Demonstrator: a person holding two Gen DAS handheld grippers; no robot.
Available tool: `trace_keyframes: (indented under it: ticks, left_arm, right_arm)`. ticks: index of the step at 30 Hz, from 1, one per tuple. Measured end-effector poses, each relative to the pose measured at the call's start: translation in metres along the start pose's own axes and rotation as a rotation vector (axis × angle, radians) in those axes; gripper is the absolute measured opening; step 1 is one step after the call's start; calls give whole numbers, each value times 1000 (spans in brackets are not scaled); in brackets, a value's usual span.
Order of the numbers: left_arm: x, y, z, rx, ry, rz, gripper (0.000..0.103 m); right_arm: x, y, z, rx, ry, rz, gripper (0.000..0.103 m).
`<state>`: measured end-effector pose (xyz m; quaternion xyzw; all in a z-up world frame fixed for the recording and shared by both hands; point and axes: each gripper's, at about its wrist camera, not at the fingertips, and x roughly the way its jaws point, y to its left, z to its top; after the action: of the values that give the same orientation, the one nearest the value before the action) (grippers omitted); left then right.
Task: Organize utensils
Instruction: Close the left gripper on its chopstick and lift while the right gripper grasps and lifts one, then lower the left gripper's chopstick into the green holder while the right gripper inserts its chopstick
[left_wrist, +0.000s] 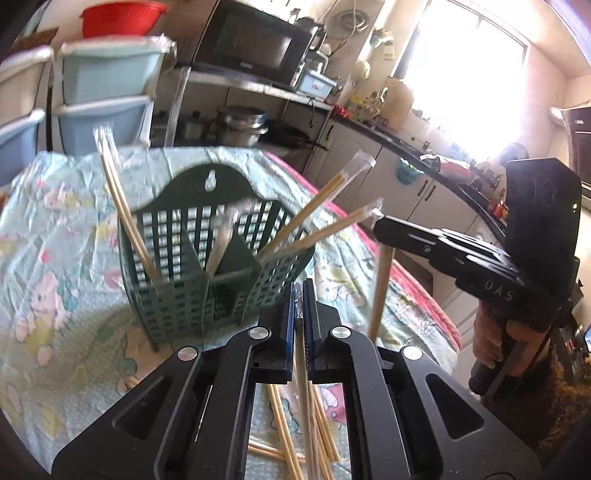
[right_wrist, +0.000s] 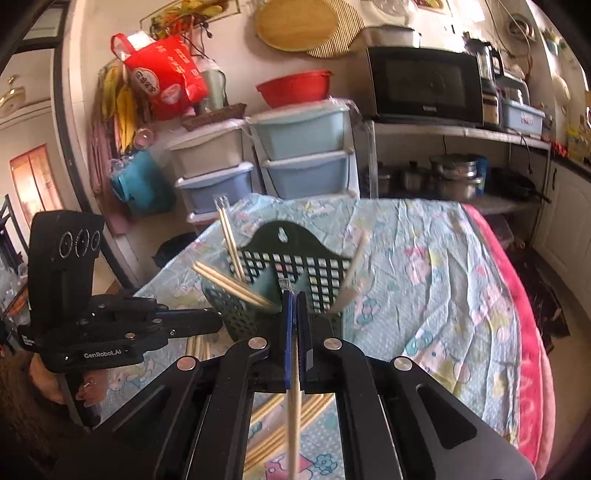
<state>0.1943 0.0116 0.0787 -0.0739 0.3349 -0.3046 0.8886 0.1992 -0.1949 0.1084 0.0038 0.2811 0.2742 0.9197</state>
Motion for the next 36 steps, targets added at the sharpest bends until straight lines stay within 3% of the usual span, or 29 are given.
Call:
trace_keyframes:
  ticks: [17,36]
  left_arm:
    - [-47,-16,42,59,-136,-3,2]
    - [-70,-51,121,115,-287,-36,2]
  right_arm:
    - [-33,15,38,-28,-141,41,2]
    - [-77,11,96,-15,-308,21,2]
